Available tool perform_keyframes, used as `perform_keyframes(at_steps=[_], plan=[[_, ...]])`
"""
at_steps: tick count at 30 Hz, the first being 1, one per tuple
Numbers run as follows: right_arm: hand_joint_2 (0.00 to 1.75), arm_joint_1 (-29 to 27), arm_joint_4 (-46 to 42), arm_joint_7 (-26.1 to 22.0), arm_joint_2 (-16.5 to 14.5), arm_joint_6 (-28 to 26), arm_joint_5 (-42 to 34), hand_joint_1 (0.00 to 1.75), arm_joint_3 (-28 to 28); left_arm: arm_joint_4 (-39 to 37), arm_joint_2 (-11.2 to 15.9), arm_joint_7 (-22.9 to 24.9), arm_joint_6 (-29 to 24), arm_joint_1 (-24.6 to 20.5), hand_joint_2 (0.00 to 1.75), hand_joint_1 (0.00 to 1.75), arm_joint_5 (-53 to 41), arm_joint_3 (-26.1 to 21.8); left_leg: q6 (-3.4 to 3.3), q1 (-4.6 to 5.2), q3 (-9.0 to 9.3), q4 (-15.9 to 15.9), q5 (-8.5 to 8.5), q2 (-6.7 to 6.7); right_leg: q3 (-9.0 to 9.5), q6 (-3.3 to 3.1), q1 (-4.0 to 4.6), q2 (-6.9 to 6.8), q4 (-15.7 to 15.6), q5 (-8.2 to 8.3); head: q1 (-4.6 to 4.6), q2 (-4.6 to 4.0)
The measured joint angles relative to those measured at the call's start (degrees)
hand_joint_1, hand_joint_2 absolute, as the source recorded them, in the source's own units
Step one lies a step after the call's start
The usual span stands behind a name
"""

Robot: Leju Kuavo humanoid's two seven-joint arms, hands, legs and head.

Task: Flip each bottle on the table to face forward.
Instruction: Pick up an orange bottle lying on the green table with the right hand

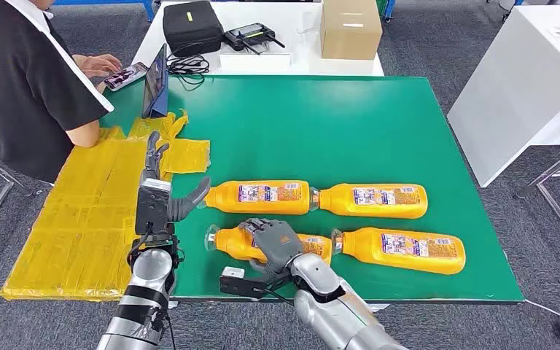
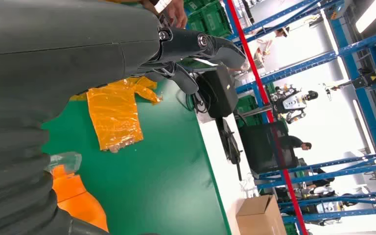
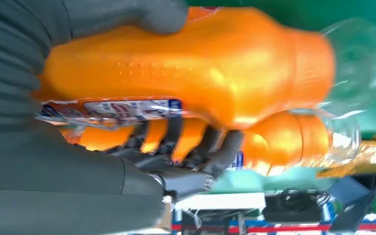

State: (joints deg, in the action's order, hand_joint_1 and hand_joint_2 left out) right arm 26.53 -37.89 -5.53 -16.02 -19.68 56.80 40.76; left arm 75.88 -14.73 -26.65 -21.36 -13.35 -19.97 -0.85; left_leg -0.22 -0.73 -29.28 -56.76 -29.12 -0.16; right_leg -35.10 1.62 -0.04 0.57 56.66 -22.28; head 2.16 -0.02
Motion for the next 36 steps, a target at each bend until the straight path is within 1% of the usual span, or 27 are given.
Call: perform_keyframes(at_steps=[4,13,17,18,20,22,23,27,29,34,36], plan=[[1.75,-2.1,-4.5,0.1,-0.1,-2.0,0.7,1.75,-2.3,0.5,0.0,0.2,0.2,0.4,1.75,0.0,-0.4,0.0,0.0,0.0,-0.02,0.0,-0.01,0.01,-0.03,0.0,0.0,0.01,0.0,0.0,0.01,0.0],[1.75,-7.6,-18.4,-1.5,-0.9,-9.7,2.4,1.75,-9.5,0.9,0.0,0.6,0.9,1.0,1.75,0.0,-0.9,0.1,0.0,0.0,-0.02,0.0,-0.01,0.01,-0.04,0.0,0.0,0.01,0.0,0.0,0.01,0.0],[1.75,-10.2,-23.6,-3.6,-1.5,-15.3,3.0,1.75,-12.0,0.9,0.0,0.7,0.8,1.3,1.75,0.0,-1.4,0.1,0.0,0.0,-0.02,0.0,-0.01,0.0,-0.05,0.0,0.0,0.01,0.0,0.0,0.02,0.0],[1.75,-10.8,-24.9,-3.9,-1.6,-16.6,3.9,1.75,-12.5,0.9,-0.1,0.7,0.8,1.4,1.75,0.0,-1.7,0.2,0.0,-0.01,-0.02,0.0,-0.01,0.0,-0.05,0.0,0.0,0.01,0.0,0.0,0.02,0.0],[1.75,-12.1,-27.9,-4.1,-2.1,-18.5,7.9,1.75,-14.0,0.9,-0.1,0.8,0.8,1.4,1.75,0.0,-2.8,0.6,0.01,0.0,-0.02,0.0,-0.01,0.0,-0.06,0.0,0.01,0.0,0.0,0.0,0.01,0.0],[1.75,-13.6,-31.3,-4.4,-2.9,-19.6,12.6,1.75,-16.2,0.8,-0.2,1.0,1.1,1.2,1.75,0.0,-4.2,1.6,0.01,0.0,-0.03,0.0,-0.02,0.0,-0.07,0.0,0.01,0.0,0.0,-0.01,0.02,0.0],[1.75,-14.1,-32.6,-4.7,-3.3,-19.8,13.7,1.75,-17.3,0.7,-0.3,1.2,1.4,1.1,1.75,0.0,-4.8,2.3,0.01,0.0,-0.03,0.0,-0.02,0.0,-0.07,0.0,0.01,0.0,0.0,0.0,0.02,0.0],[1.75,-15.1,-35.6,-5.8,-4.1,-20.0,13.8,1.75,-20.7,0.4,-0.6,2.0,3.3,0.4,1.75,0.0,-5.8,4.9,0.01,0.04,-0.03,0.0,-0.02,0.02,-0.07,0.01,-0.02,0.01,0.0,0.0,0.01,0.0],[1.75,-15.7,-37.0,-7.3,-4.2,-20.1,13.6,1.75,-22.0,0.3,-0.7,2.7,7.2,0.1,1.75,0.0,-4.5,6.2,0.01,0.06,-0.02,0.0,-0.02,0.03,-0.07,0.01,-0.02,0.0,0.0,0.0,0.01,0.0],[1.75,-16.2,-38.7,-15.9,-4.6,-20.1,7.7,1.75,-24.4,-1.3,-0.2,3.1,23.7,-1.6,1.75,0.0,6.4,9.7,0.01,0.03,-0.04,0.0,-0.02,0.05,-0.07,0.01,-0.03,0.01,0.0,0.0,0.01,0.0],[1.75,-16.1,-38.8,-18.4,-4.6,-20.1,6.3,1.75,-25.0,-2.9,0.1,2.8,27.4,-2.9,1.75,0.0,10.4,10.1,0.01,0.02,-0.04,0.0,-0.02,0.08,-0.07,0.01,-0.03,0.02,0.0,0.0,0.02,0.0]])
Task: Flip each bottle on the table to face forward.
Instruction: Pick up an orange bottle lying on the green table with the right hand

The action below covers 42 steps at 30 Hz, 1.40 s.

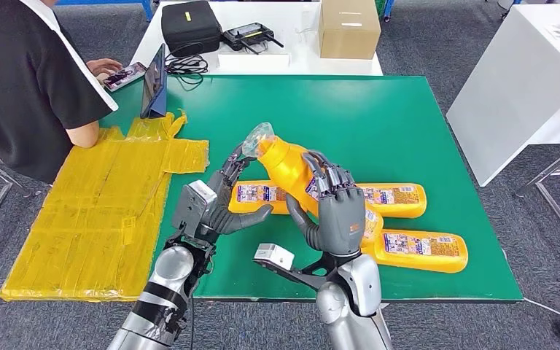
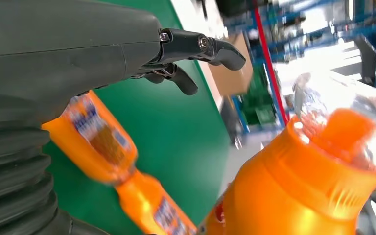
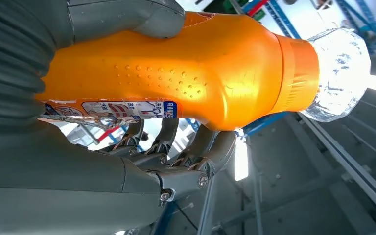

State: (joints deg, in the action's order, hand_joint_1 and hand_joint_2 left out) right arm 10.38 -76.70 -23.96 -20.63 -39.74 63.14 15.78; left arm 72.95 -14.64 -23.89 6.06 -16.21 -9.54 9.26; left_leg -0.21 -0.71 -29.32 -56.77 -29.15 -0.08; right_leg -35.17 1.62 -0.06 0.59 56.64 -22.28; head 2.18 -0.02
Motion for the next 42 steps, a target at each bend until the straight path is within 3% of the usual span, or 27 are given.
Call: perform_keyframes(at_steps=[10,19,27,34,42], plan=[[1.75,1.1,0.0,-4.1,-0.1,0.0,-0.2,1.75,-2.3,-8.2,1.7,-0.9,5.1,-4.6,1.75,0.0,7.7,-0.2,0.01,-0.02,0.0,0.0,0.01,-0.07,0.01,0.0,0.01,-0.01,0.0,0.0,-0.01,0.0],[1.75,1.4,0.0,-7.2,-0.2,0.0,-3.6,1.75,-2.5,-12.5,2.6,-2.1,9.5,-6.0,1.75,0.0,11.9,-0.7,0.0,-0.01,-0.03,0.0,0.0,-0.08,0.0,0.0,0.01,-0.01,0.0,0.0,0.0,0.0],[1.75,4.1,4.7,-11.8,0.1,0.6,-19.4,1.75,-1.0,-13.8,3.2,-3.9,12.1,-6.2,1.75,0.0,14.8,-0.9,0.01,-0.03,-0.03,0.0,0.01,-0.08,0.0,0.0,0.0,-0.02,0.0,0.0,0.0,0.0],[1.75,5.1,6.1,-13.5,1.0,13.3,-35.4,1.75,0.5,-12.5,3.6,-4.8,14.1,-5.1,1.75,0.0,17.3,-0.9,0.01,-0.05,-0.04,0.0,0.01,-0.09,0.0,-0.01,0.01,-0.02,0.0,0.0,0.0,0.0],[1.75,6.2,6.9,-13.7,1.8,24.7,-42.1,1.75,0.5,-10.4,3.7,-4.8,14.0,-4.5,1.75,0.0,17.6,0.0,0.01,-0.01,-0.04,0.0,0.01,-0.09,0.0,0.0,0.0,-0.02,0.0,0.0,-0.01,0.0]])
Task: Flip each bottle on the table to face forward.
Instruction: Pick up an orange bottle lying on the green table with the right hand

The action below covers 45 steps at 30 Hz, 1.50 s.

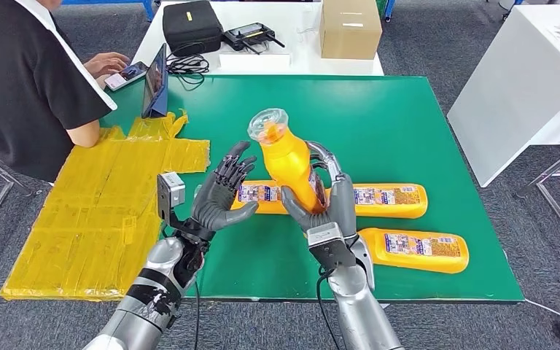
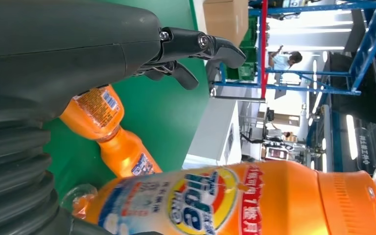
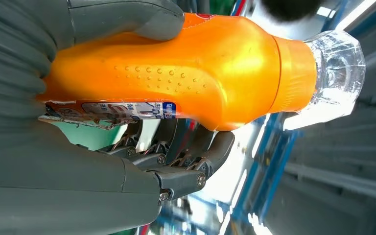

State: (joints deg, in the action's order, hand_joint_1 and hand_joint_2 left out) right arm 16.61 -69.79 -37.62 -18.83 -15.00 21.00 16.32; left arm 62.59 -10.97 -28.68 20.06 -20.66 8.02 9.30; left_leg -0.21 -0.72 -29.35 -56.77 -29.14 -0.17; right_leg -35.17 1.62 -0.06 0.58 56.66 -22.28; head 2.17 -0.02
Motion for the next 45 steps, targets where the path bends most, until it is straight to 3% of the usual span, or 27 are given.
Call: perform_keyframes(at_steps=[7,16,31,32,36,37,45], plan=[[1.75,1.2,2.1,0.4,0.2,11.1,-3.9,1.75,0.4,1.1,-0.1,-0.3,-2.0,0.0,1.75,0.0,-1.9,1.8,0.0,-0.04,0.0,0.0,0.0,0.0,0.0,0.0,0.01,0.0,0.0,0.0,0.01,0.0],[1.75,2.0,4.0,0.4,0.2,12.1,-2.4,1.75,1.7,1.4,-0.1,-0.3,-2.5,0.1,1.75,0.0,-2.6,2.8,0.0,-0.02,0.0,0.0,0.0,0.0,0.0,0.0,0.01,0.0,0.0,0.0,-0.01,0.0],[1.75,2.1,4.6,0.4,0.6,9.3,1.9,1.75,4.6,2.8,-0.6,-1.0,-2.5,2.9,1.75,0.0,-5.4,6.5,0.0,0.0,0.02,0.0,0.0,0.02,-0.01,0.0,0.01,0.01,0.0,0.0,0.01,0.0],[1.75,2.0,4.6,0.4,0.6,9.1,2.1,1.75,4.7,3.2,-0.6,-1.1,-2.6,3.2,1.75,0.04,-5.6,6.8,0.0,-0.01,0.03,0.0,0.0,0.03,-0.01,0.0,0.01,0.01,0.0,0.0,0.01,0.0],[1.75,1.3,4.6,0.4,0.8,8.6,2.5,1.75,4.8,4.3,-0.6,-1.2,-2.6,4.6,1.75,1.68,-6.1,7.8,0.0,-0.01,0.04,0.0,0.0,0.03,-0.02,0.0,0.02,0.01,0.0,0.0,0.01,0.0],[1.75,1.2,4.6,0.4,0.8,8.6,2.6,1.75,4.8,4.5,-0.6,-1.2,-2.5,4.9,1.75,1.75,-5.9,8.1,0.0,-0.01,0.04,0.0,0.0,0.03,-0.02,0.0,0.02,0.02,0.0,0.0,0.02,0.0],[1.75,1.1,4.5,0.3,0.9,8.8,2.6,1.75,4.8,4.7,-0.6,-1.1,-1.7,5.5,1.75,1.75,-3.8,9.3,0.0,0.0,0.04,0.0,0.0,0.03,-0.02,0.0,0.02,0.02,0.0,0.0,0.02,0.0]])
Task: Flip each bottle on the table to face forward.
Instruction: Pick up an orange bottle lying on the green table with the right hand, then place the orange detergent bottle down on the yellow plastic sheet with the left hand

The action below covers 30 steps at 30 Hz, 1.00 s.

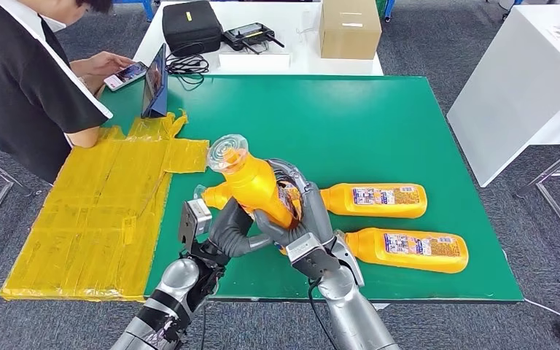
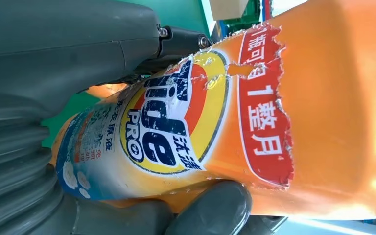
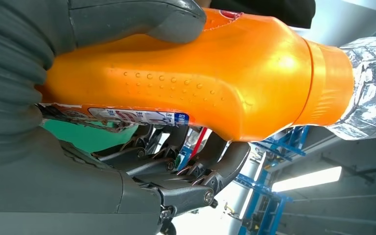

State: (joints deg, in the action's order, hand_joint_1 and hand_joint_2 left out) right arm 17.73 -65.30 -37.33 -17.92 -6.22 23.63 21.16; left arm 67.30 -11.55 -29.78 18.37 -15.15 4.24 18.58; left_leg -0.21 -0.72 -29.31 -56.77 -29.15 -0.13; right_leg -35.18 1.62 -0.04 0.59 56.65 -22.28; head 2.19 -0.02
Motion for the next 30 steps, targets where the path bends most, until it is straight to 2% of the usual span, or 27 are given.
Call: perform_keyframes(at_steps=[17,18,21,22,30], plan=[[1.75,0.0,-0.1,-0.2,0.0,-0.5,0.0,1.74,0.0,0.0,0.1,0.8,1.5,-0.3,1.75,1.75,2.9,0.1,0.0,0.0,0.01,0.0,0.0,0.0,0.0,0.0,0.0,0.0,0.0,0.0,-0.01,0.0],[1.75,0.0,-0.1,-0.2,0.0,-0.6,0.0,1.57,0.0,0.0,0.1,0.8,1.5,-0.4,1.75,1.75,2.9,0.1,0.0,0.0,0.01,0.0,0.0,0.0,0.0,0.0,0.01,0.0,0.0,0.0,-0.01,0.0],[1.75,0.0,-0.3,-0.3,0.0,-1.2,0.3,0.27,0.0,-0.1,0.1,1.0,1.2,-0.6,1.75,1.75,2.7,0.1,0.0,0.0,0.01,0.0,0.0,0.0,0.0,0.0,0.01,0.0,0.0,0.0,-0.01,0.0],[1.75,0.0,-0.4,-0.3,0.0,-1.5,0.5,0.01,0.0,-0.1,0.1,1.1,0.6,-0.7,1.75,1.75,2.2,0.2,0.0,0.0,0.01,0.0,0.0,0.0,0.0,0.0,0.01,0.0,0.0,0.0,0.0,0.0],[1.75,-1.3,-2.7,0.2,-0.1,-4.8,2.5,0.0,0.9,-1.7,-0.2,2.5,-7.1,-4.7,1.75,1.75,-2.1,0.1,0.0,0.0,-0.01,0.0,0.0,-0.01,0.0,0.0,0.0,0.0,0.0,0.0,-0.01,0.0]])
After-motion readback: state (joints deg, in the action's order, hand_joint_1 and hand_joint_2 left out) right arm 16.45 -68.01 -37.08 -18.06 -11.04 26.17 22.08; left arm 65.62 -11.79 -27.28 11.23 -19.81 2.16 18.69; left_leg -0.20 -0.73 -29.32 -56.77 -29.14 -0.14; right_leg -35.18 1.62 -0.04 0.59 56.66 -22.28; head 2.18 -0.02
